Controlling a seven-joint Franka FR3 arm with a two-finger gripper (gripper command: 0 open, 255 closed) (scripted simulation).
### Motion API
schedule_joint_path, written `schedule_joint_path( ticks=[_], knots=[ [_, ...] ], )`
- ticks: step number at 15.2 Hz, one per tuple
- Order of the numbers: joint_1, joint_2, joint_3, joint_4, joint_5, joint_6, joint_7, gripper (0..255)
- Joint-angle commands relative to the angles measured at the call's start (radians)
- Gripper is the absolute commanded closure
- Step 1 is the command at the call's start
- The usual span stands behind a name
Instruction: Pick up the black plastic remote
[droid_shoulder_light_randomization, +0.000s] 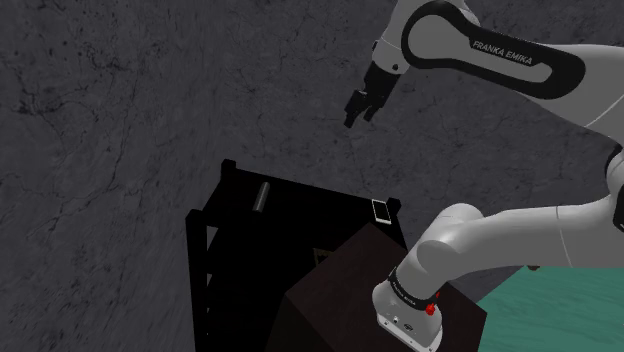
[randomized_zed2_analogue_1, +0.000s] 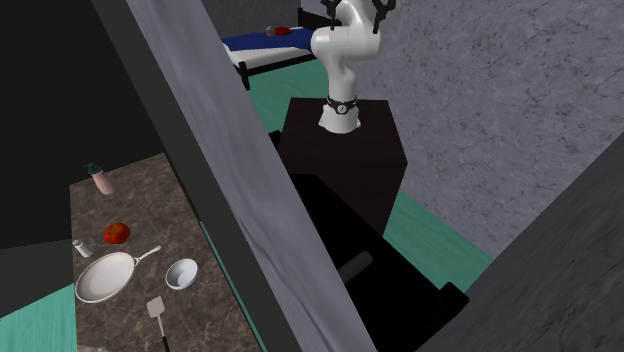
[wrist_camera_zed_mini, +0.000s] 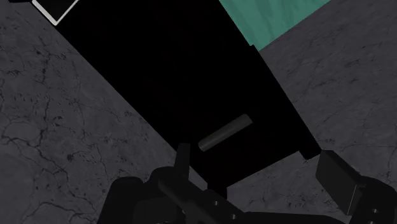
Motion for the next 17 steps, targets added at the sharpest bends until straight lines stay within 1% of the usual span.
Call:
schedule_joint_path(
  ticks=[1,5,9,13,17],
  knots=[
    [0.000,0.000,0.000,0.000,0.000,0.000,0.000,0],
    [-0.017,0.076,0.032,-0.060,0.023,0.123,0.099,0],
    [-0.034,0.175,0.063,-0.098,0.042,0.247,0.197,0],
    [-0.051,0.293,0.093,-0.113,0.054,0.369,0.293,0],
    [-0.068,0.428,0.119,-0.105,0.058,0.486,0.390,0]
  ],
)
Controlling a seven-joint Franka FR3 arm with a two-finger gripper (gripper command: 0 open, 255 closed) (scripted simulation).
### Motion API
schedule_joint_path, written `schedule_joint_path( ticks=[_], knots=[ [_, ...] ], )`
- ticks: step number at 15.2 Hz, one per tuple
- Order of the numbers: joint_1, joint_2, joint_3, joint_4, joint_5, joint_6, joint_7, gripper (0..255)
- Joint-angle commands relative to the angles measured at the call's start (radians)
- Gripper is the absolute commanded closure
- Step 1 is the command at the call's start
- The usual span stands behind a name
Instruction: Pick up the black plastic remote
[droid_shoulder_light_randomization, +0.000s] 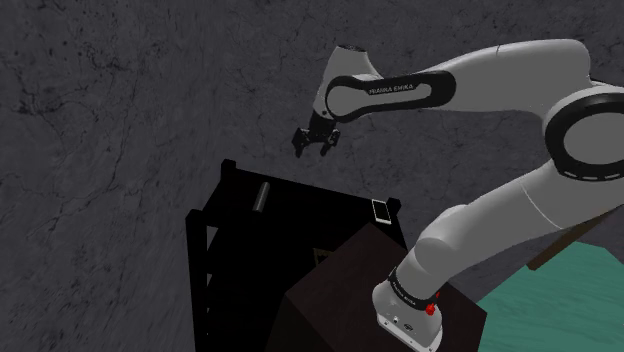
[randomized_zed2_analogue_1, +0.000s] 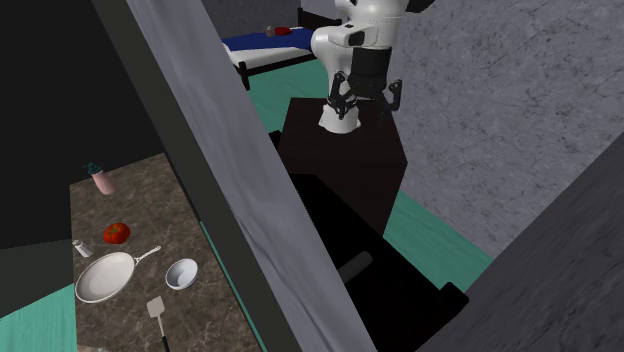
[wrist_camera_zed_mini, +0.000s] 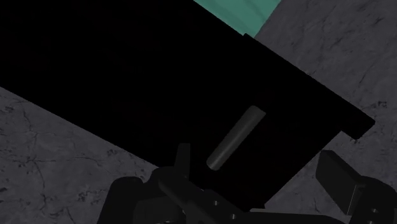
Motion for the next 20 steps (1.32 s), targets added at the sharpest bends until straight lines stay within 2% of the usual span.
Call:
schedule_joint_path(
  ticks=[1,11,20],
  knots=[
    [-0.009,0.076,0.014,0.015,-0.001,0.057,0.053,0],
    [-0.030,0.461,0.034,0.140,-0.043,0.289,0.302,0],
    [-0.005,0.814,-0.009,0.354,-0.060,0.412,0.484,0]
  ],
)
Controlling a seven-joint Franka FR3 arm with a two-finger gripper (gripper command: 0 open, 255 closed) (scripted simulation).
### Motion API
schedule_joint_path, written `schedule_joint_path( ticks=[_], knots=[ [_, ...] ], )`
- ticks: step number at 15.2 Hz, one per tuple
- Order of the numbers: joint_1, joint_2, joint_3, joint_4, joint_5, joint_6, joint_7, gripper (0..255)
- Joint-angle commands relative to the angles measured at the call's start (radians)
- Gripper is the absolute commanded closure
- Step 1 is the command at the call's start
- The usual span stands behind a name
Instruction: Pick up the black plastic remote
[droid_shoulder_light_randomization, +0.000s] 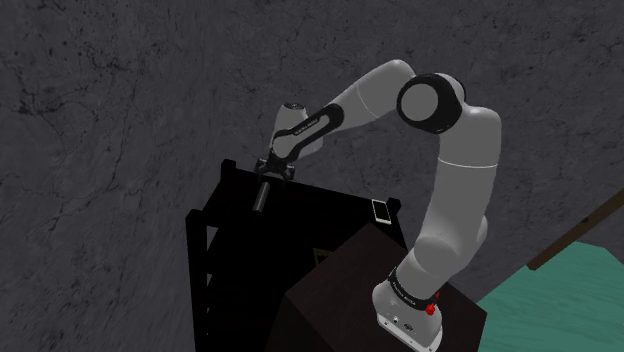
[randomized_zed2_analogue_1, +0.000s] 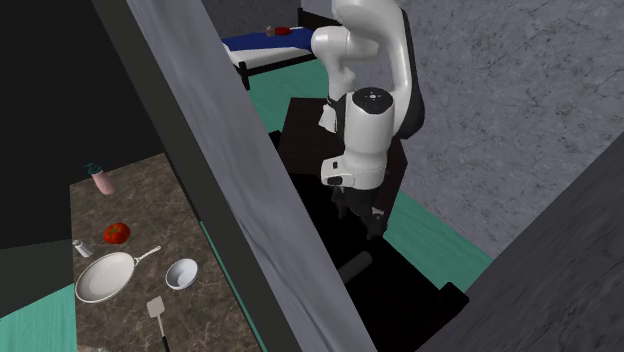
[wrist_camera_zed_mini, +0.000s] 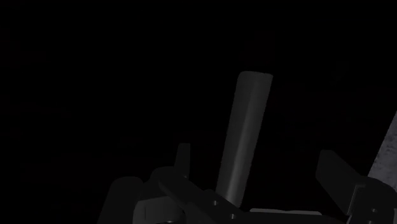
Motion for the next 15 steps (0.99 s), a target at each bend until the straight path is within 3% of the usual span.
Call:
schedule_joint_path(
  ticks=[1,7,15],
  knots=[
    [0.008,0.082,-0.012,0.055,0.003,0.025,0.037,0],
    [0.020,0.299,-0.037,0.239,0.032,0.052,0.113,0],
    [0.025,0.389,-0.043,0.272,0.027,0.108,0.112,0]
  ],
)
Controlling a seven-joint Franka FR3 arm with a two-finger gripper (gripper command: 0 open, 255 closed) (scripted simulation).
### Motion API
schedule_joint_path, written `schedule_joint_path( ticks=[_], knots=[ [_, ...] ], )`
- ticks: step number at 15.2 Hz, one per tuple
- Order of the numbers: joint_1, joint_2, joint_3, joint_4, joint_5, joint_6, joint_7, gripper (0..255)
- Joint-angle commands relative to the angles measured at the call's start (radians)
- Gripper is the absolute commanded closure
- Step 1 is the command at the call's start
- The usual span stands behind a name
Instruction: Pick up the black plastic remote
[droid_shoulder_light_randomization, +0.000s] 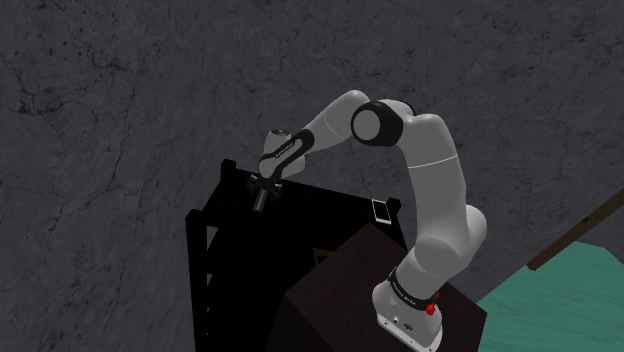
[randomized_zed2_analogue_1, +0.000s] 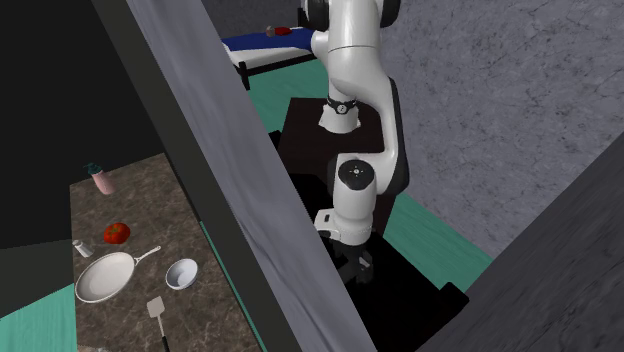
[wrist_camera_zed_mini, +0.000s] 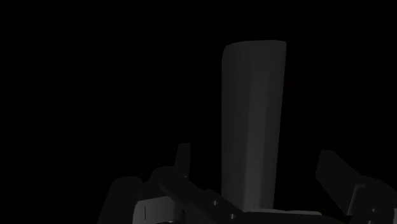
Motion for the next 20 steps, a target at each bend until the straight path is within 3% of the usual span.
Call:
schedule_joint_path(
  ticks=[1,2,11,20],
  knots=[
    [0.001,0.011,-0.001,0.007,0.000,0.005,0.000,0],
    [0.001,0.011,-0.001,0.005,-0.001,0.006,0.001,255],
    [0.001,0.011,-0.001,0.007,0.000,0.004,0.000,255],
    [-0.005,-0.095,0.007,-0.032,0.005,-0.063,0.001,255]
  ],
)
